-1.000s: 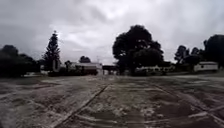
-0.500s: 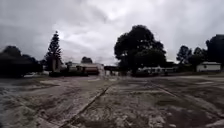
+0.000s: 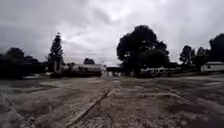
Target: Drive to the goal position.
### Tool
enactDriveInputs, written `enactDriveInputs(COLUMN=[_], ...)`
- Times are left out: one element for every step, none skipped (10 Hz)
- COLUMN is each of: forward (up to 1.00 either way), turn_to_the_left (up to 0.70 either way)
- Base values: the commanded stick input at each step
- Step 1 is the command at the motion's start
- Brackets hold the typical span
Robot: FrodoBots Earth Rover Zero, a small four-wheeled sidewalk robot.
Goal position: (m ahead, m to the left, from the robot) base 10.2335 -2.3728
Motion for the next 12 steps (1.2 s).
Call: enactDriveInputs(forward=[0.50, 0.50, 0.50, 0.50, 0.50, 0.50, 0.50, 0.50, 0.50, 0.50, 0.50, 0.50], turn_to_the_left=[-0.16, -0.46, -0.01, 0.00, 0.00, 0.00, 0.00, 0.00, 0.00, 0.00, 0.00, 0.00])
